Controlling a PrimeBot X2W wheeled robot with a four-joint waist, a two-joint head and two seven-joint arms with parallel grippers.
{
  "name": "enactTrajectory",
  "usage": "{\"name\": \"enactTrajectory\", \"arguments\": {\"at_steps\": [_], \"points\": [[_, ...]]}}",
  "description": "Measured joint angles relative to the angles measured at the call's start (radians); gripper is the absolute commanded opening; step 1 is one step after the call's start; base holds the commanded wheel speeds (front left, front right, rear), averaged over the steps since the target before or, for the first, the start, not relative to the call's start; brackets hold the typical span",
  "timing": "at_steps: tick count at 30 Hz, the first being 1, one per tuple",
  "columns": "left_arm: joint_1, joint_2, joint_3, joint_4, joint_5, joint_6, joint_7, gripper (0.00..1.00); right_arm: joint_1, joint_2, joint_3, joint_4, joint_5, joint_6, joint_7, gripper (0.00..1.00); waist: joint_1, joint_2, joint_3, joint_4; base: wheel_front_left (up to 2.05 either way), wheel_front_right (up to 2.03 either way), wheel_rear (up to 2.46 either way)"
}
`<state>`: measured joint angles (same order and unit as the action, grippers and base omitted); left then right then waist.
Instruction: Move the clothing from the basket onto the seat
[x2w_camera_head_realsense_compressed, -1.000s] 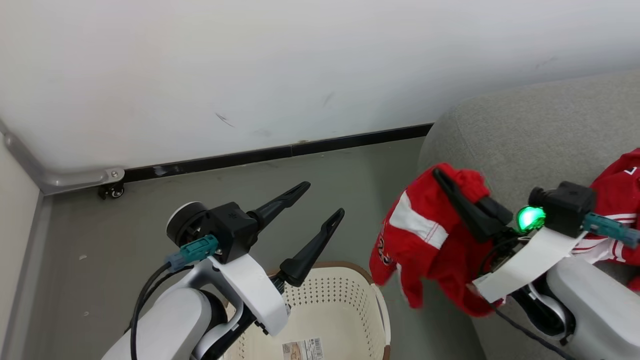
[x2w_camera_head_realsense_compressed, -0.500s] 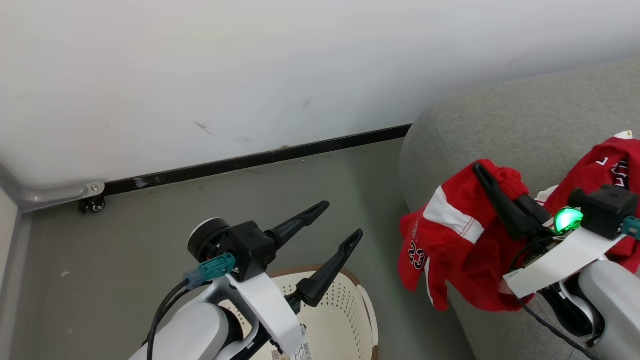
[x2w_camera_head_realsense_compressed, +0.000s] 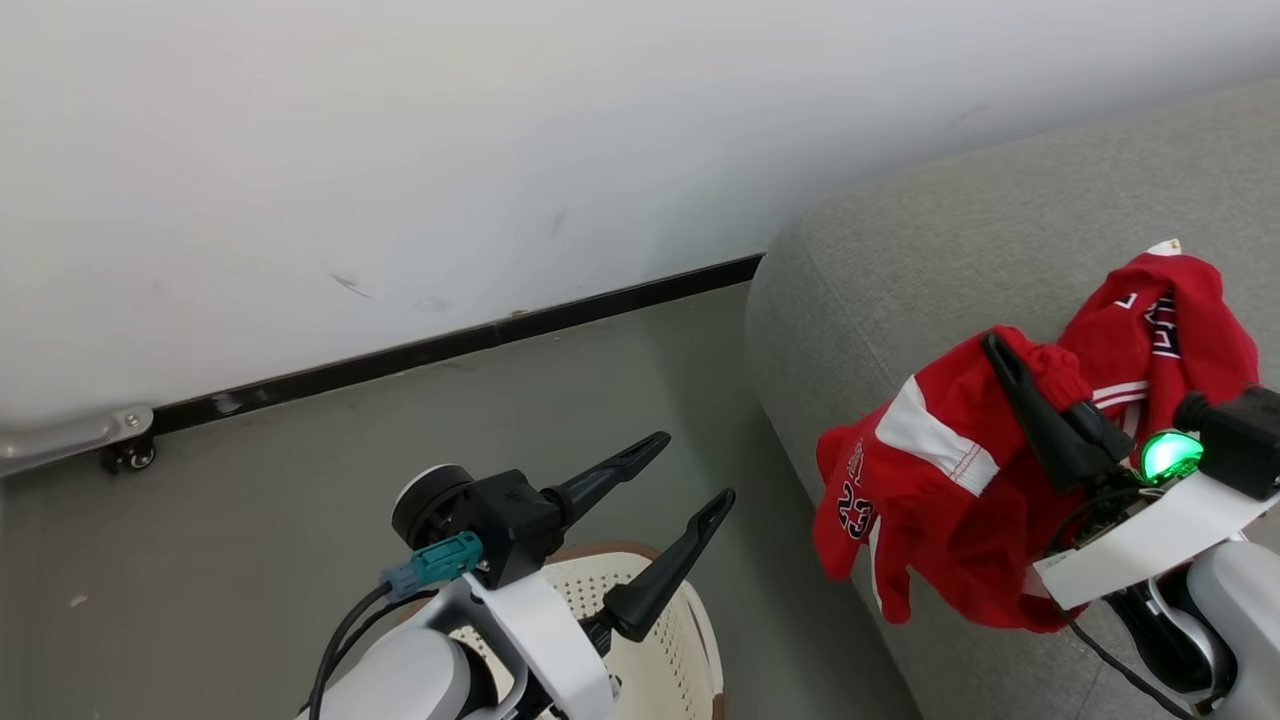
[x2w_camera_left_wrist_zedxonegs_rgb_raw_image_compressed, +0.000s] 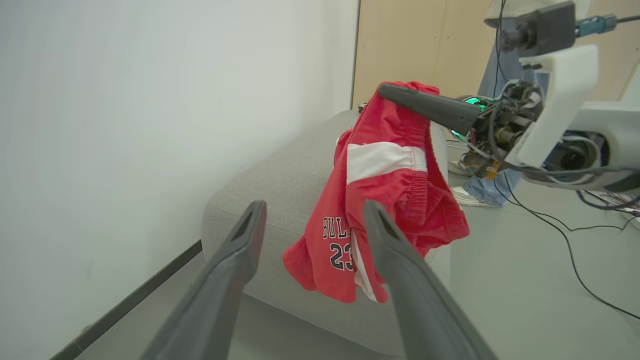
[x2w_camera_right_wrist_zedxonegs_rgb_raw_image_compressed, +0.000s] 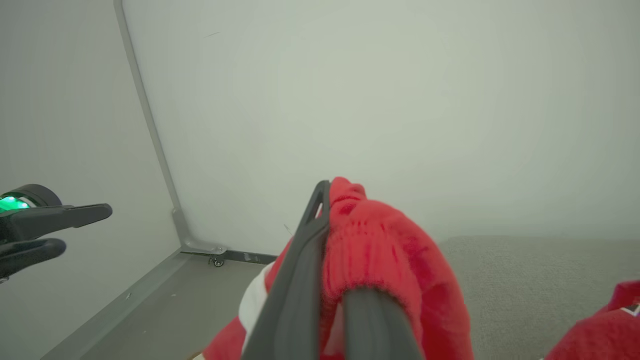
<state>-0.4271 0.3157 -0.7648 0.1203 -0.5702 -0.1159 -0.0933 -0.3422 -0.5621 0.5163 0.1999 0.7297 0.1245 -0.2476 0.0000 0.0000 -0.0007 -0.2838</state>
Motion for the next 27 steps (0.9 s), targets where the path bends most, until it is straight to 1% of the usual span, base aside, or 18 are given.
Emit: {"name": "enactTrajectory", "arguments": {"at_steps": [10,15,22,27], "points": [[0.017,-0.003,0.000,0.016,-0.009,0.000,-0.022,1.00,0.035,0.001,-0.039,-0.007,-0.009,0.000,0.003,0.00,0.0000,0.0000,-0.004,-0.054,0.00,0.00,0.00],[0.018,-0.003,0.000,0.016,-0.009,0.000,-0.030,1.00,0.023,0.001,-0.049,-0.005,-0.008,0.000,0.033,0.00,0.0000,0.0000,0.003,-0.073,0.00,0.00,0.00],[0.018,0.004,0.005,0.004,-0.007,0.002,-0.030,1.00,-0.121,-0.018,-0.063,0.029,0.016,0.000,0.097,0.00,0.0000,0.0000,0.029,-0.082,0.00,0.00,0.00],[0.018,0.027,0.019,-0.011,0.005,0.005,-0.030,1.00,-0.245,-0.034,-0.097,0.061,0.026,0.000,0.152,0.00,0.0000,0.0000,0.055,-0.078,0.00,0.00,0.00]]}}
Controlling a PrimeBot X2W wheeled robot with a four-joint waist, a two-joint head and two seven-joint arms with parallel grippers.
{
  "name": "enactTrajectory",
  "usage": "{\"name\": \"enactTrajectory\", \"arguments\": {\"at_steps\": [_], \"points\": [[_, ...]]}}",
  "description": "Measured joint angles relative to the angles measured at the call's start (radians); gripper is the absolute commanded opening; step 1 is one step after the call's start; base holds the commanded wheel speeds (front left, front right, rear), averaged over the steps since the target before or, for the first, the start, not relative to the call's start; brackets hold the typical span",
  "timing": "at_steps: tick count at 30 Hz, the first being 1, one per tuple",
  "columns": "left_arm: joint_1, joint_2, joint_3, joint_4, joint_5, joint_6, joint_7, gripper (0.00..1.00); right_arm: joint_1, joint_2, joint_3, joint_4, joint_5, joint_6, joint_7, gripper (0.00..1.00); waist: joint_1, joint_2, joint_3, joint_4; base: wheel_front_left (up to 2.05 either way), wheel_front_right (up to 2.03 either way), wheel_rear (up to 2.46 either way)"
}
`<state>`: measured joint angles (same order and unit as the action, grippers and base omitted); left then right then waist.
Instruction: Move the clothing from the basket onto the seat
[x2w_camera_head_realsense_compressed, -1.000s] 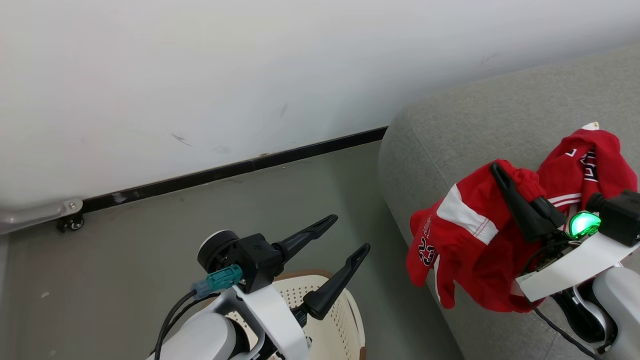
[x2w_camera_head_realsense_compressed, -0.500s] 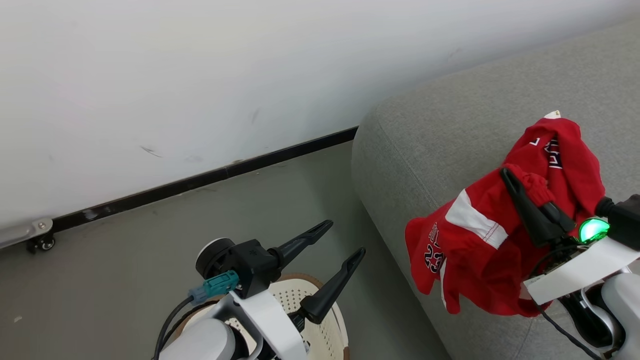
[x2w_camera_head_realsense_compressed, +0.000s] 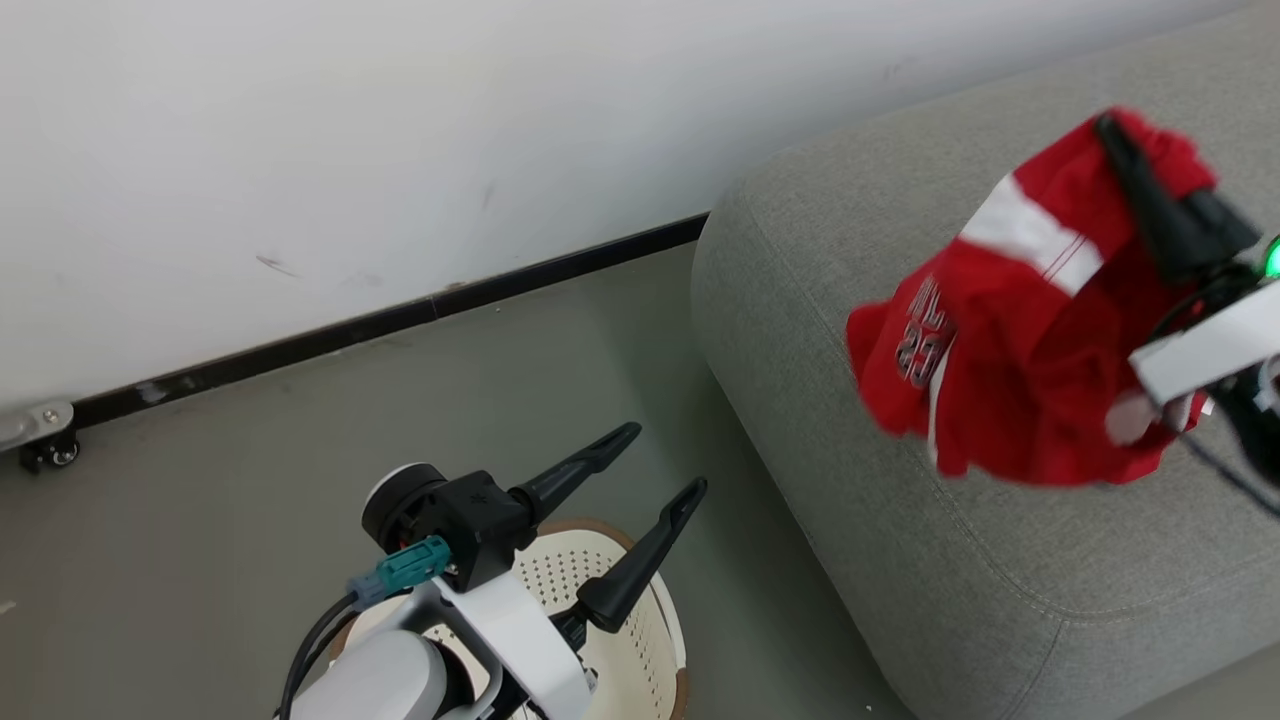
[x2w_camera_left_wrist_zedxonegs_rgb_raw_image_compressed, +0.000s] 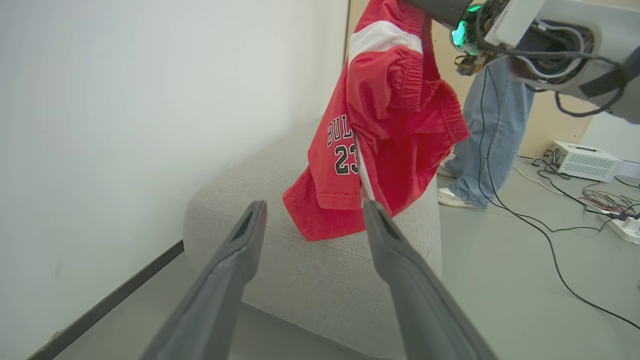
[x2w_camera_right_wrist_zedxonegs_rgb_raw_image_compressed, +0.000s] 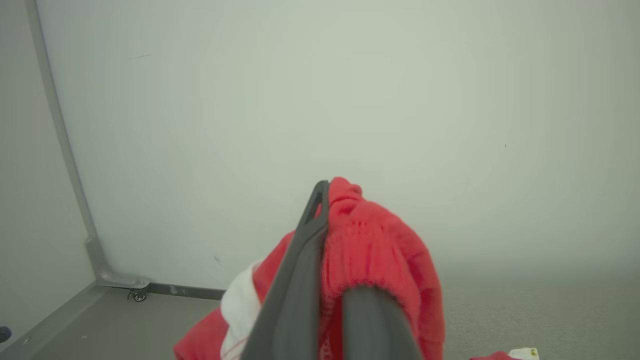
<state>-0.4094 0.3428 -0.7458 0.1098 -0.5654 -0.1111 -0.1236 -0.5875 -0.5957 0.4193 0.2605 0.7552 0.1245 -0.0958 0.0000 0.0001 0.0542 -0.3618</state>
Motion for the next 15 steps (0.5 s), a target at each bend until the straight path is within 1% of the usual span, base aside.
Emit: {"name": "enactTrajectory", "arguments": {"at_steps": [5,9,15], "points": [[-0.005,0.011,0.014,-0.021,0.008,0.014,0.000,1.00,-0.136,-0.032,-0.068,0.048,0.003,0.000,0.039,0.00,0.0000,0.0000,0.028,0.010,0.00,0.00,0.00],[-0.015,0.026,0.020,-0.040,0.015,0.016,0.002,1.00,-0.246,-0.053,-0.133,0.095,0.014,0.000,0.059,0.00,0.0000,0.0000,0.050,0.020,0.00,0.00,0.00],[-0.045,0.032,0.024,-0.070,0.025,0.019,0.021,1.00,-0.355,-0.106,-0.215,0.190,0.008,0.000,0.087,0.00,0.0000,0.0000,0.085,0.037,0.00,0.00,0.00]]}}
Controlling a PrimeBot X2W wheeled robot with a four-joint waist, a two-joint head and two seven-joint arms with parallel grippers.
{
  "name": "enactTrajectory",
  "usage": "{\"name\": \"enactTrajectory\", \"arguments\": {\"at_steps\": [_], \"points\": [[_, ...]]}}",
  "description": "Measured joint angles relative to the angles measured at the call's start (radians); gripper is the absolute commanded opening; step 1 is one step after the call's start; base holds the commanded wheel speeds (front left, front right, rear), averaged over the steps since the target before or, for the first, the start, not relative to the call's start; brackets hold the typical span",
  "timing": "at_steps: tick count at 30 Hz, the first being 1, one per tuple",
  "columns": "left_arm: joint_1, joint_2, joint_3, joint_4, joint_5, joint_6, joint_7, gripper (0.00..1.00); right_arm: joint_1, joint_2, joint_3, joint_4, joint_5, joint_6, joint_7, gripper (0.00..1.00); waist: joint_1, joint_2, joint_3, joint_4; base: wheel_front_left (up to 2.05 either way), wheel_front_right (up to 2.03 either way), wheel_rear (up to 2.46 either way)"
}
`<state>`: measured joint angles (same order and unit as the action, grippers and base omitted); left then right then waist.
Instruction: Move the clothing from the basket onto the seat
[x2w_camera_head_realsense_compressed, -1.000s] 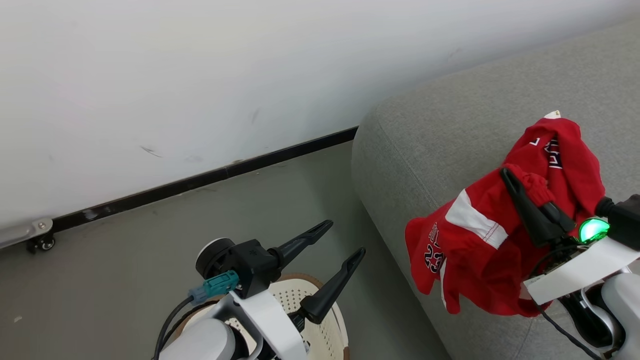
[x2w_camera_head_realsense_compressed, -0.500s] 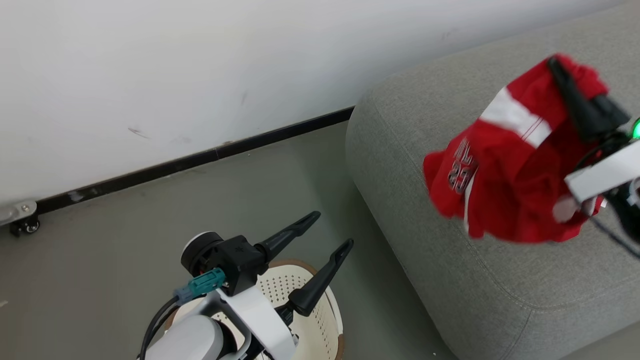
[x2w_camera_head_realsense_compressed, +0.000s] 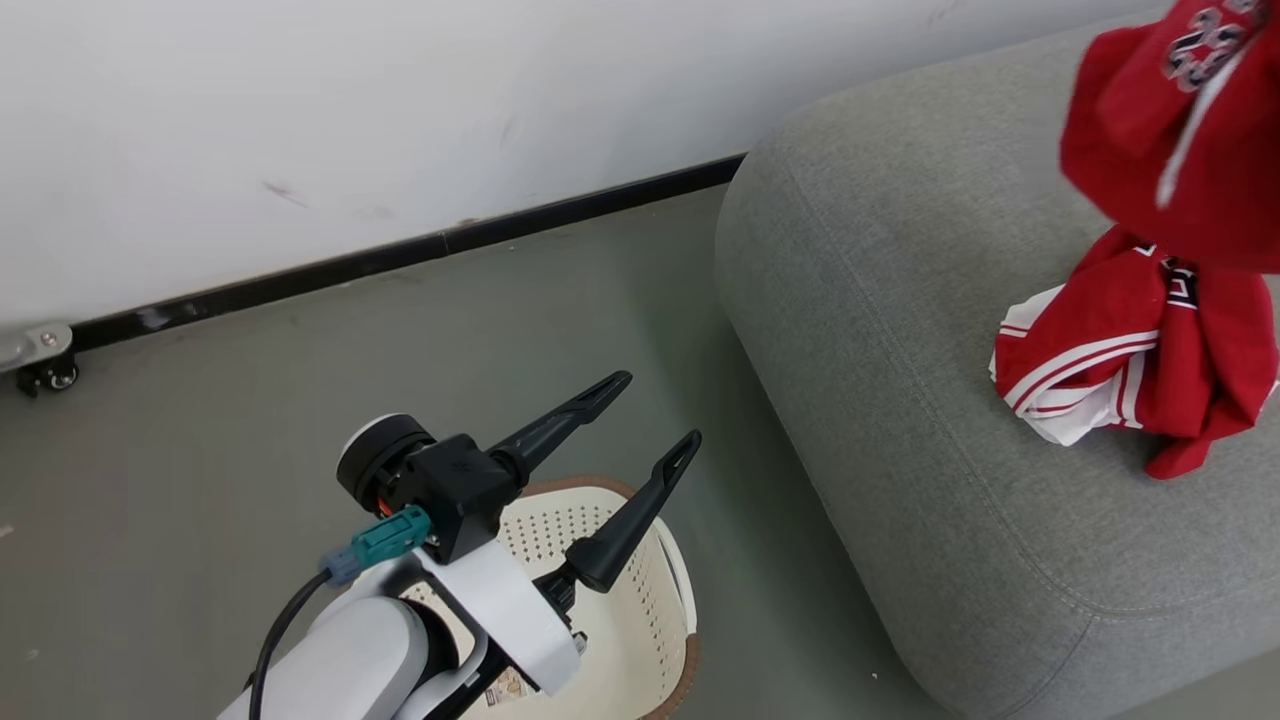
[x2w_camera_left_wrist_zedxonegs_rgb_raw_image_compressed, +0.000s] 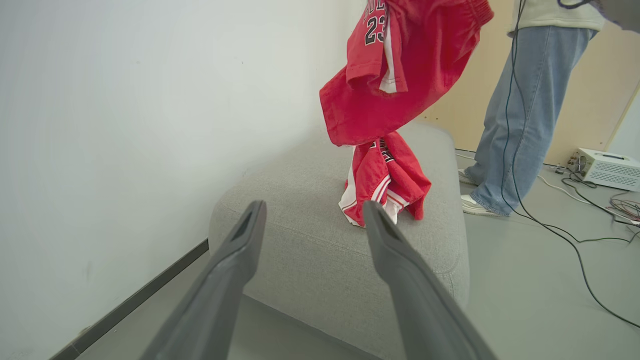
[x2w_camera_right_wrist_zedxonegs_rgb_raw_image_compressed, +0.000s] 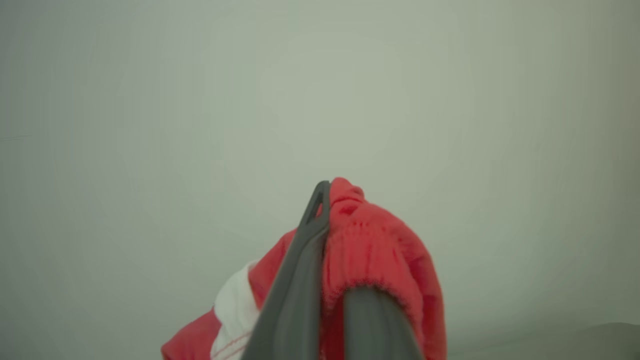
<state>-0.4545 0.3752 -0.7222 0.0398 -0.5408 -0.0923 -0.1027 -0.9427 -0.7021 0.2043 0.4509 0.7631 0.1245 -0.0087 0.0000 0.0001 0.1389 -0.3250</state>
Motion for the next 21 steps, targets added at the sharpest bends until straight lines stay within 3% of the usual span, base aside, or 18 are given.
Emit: {"name": "enactTrajectory", "arguments": {"at_steps": [10,21], "points": [[-0.036,0.007,0.001,-0.036,0.009,0.000,0.024,1.00,-0.055,-0.044,-0.069,0.147,-0.044,0.000,0.009,0.00,0.0001,0.0000,0.057,0.021,0.00,0.00,0.00],[-0.065,0.014,0.004,-0.055,0.017,0.000,0.042,1.00,0.102,0.010,-0.106,0.361,-0.065,0.000,-0.030,0.00,0.0000,0.0000,0.119,0.030,0.00,0.00,0.00]]}}
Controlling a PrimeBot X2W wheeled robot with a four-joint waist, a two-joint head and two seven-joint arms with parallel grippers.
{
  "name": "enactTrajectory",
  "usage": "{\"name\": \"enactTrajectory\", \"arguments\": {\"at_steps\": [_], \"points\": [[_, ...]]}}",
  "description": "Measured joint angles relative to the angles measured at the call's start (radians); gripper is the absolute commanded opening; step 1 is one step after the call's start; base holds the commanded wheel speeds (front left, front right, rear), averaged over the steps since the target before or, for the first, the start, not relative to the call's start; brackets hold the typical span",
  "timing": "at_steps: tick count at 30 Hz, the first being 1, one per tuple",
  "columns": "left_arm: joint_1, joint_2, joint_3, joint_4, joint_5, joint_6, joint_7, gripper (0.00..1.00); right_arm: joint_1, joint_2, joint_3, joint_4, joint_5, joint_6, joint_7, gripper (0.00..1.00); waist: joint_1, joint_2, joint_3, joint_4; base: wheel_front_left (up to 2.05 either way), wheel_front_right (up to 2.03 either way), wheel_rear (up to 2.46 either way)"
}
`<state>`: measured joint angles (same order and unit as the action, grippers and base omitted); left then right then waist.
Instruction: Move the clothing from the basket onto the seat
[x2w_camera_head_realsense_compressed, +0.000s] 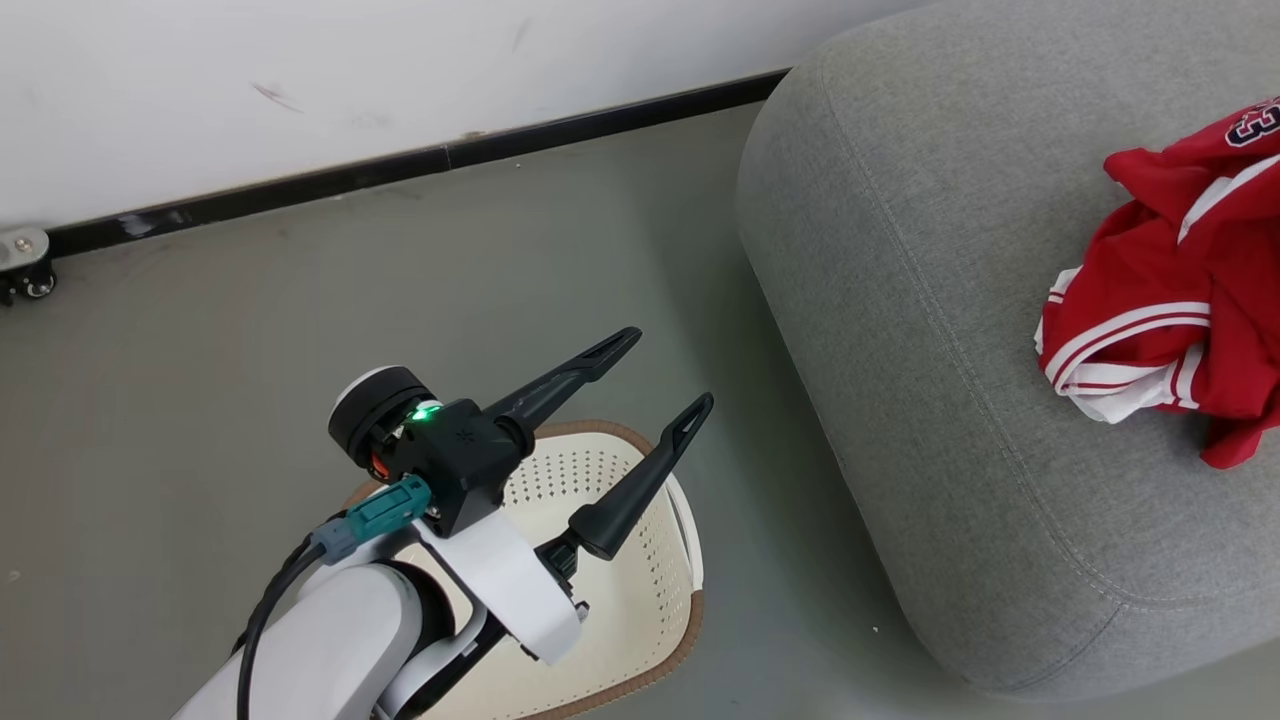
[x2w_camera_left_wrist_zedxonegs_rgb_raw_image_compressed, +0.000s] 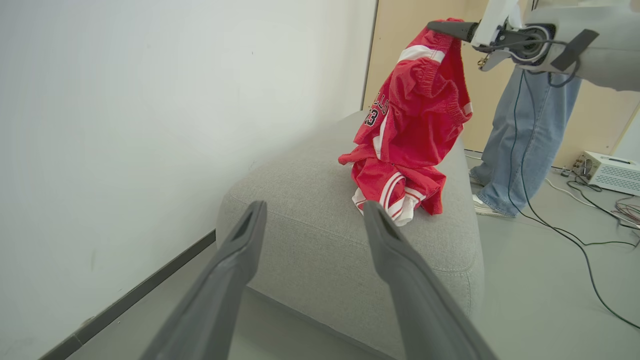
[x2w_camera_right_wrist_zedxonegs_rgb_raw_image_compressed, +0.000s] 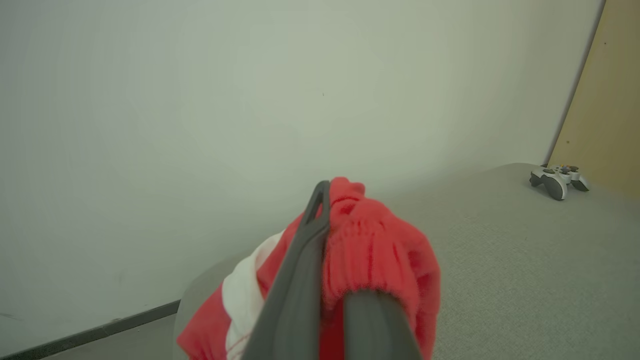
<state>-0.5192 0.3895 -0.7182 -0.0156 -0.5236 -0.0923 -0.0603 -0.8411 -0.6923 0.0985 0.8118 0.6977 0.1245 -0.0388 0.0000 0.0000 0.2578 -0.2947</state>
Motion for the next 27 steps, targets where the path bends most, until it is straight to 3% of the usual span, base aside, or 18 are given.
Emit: {"name": "enactTrajectory", "arguments": {"at_steps": [17,25,26,27], "points": [[-0.024,0.010,0.008,-0.012,0.007,0.001,0.013,1.00,0.113,0.124,-0.005,0.169,-0.023,0.000,-0.068,0.00,0.0000,0.0000,0.054,0.007,0.00,0.00,0.00],[-0.025,0.011,0.013,-0.010,0.007,0.002,0.010,1.00,0.125,0.150,-0.002,0.197,-0.028,0.000,-0.095,0.00,0.0000,0.0000,0.060,0.008,0.00,0.00,0.00],[-0.025,0.011,0.013,-0.009,0.007,0.002,0.008,1.00,0.125,0.152,-0.002,0.201,-0.028,0.000,-0.095,0.04,0.0000,0.0000,0.059,0.007,0.00,0.00,0.00],[-0.025,0.011,0.014,-0.007,0.007,0.002,0.007,1.00,0.125,0.152,-0.002,0.204,-0.028,0.000,-0.101,0.28,0.0000,0.0000,0.058,0.007,0.00,0.00,0.00]]}}
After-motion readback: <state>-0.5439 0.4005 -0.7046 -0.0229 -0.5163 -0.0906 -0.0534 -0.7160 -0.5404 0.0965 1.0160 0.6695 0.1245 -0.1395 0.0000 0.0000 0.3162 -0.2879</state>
